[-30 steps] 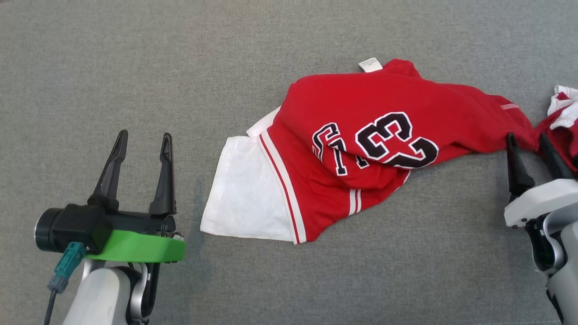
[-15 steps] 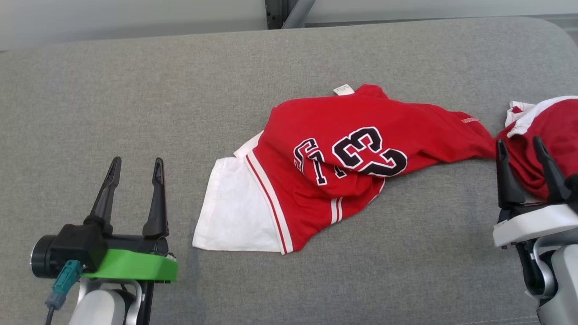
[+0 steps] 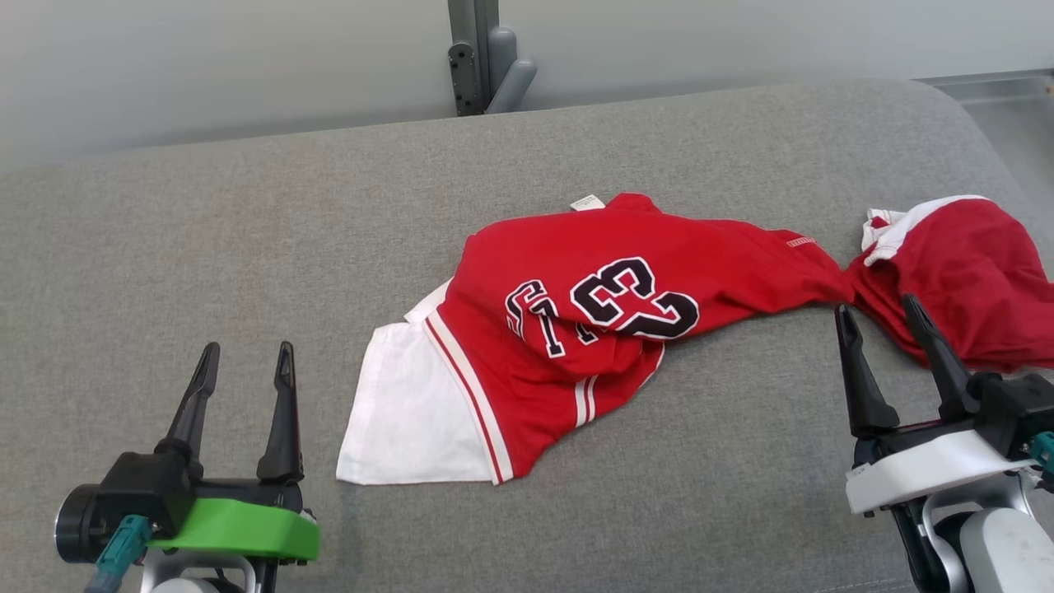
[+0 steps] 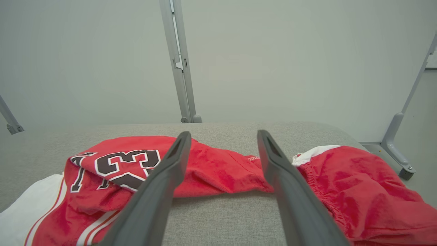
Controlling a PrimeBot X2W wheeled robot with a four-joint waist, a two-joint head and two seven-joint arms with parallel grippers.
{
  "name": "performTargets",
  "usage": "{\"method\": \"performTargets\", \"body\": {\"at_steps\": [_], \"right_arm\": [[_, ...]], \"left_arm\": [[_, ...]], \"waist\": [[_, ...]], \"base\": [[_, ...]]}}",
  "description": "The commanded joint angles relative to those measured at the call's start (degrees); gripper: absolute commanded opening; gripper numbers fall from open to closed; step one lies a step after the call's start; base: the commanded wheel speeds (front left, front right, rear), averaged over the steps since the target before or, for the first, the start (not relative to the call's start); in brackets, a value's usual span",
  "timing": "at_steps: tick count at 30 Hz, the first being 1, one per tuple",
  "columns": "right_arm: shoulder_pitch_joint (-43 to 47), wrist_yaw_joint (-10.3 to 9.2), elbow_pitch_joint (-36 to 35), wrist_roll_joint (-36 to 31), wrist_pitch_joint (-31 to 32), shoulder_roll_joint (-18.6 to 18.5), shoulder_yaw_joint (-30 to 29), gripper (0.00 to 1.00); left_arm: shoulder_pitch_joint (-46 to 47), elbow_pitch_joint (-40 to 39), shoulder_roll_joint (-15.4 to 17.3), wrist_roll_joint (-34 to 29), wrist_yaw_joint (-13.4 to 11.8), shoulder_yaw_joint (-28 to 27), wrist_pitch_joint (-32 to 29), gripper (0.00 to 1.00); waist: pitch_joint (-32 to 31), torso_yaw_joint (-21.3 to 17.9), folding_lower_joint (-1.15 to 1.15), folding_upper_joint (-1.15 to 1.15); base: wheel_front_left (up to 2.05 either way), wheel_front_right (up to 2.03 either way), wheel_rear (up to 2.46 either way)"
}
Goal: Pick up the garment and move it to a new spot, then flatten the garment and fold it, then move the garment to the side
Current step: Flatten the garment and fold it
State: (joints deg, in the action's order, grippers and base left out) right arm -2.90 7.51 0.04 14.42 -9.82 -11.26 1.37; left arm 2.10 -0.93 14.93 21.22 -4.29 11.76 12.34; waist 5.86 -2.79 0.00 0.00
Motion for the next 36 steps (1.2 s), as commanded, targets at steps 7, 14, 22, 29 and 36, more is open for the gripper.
{"method": "performTargets", "body": {"at_steps": [7,14,22,29,36], "right_arm": [[2.01,-0.04,-2.41,0.36,0.84,0.8,0.17,1.0],[1.47,-0.04,-3.16,0.59,1.03,0.92,0.14,1.0],[-1.03,-0.04,-2.99,0.77,1.1,0.85,2.26,1.0],[-2.36,-0.04,-1.56,1.27,0.16,1.0,3.14,1.0],[-3.19,-0.04,-0.54,1.37,-0.6,0.9,3.22,1.0]], "left_arm": [[-1.81,-0.44,0.29,0.57,-0.59,0.53,-0.69,1.0],[1.25,0.58,-0.39,1.42,0.75,2.04,-2.38,1.0],[8.01,9.15,-2.09,5.51,4.11,4.61,-10.09,1.0],[12.53,21.34,-2.46,8.78,6.82,4.48,-13.1,1.0],[16.02,31.55,-2.65,10.11,7.91,4.79,-15.76,0.92]], "waist": [[-0.6,-0.58,0.0,0.0],[0.81,0.0,0.0,0.0],[4.24,-1.83,0.0,0.0],[6.8,-4.07,0.0,0.0],[7.91,-5.03,0.0,0.0]], "base": [[0.0,0.0,0.0],[0.0,0.0,0.0],[0.0,0.0,0.0],[0.0,0.0,0.0],[0.0,0.0,0.0]]}}
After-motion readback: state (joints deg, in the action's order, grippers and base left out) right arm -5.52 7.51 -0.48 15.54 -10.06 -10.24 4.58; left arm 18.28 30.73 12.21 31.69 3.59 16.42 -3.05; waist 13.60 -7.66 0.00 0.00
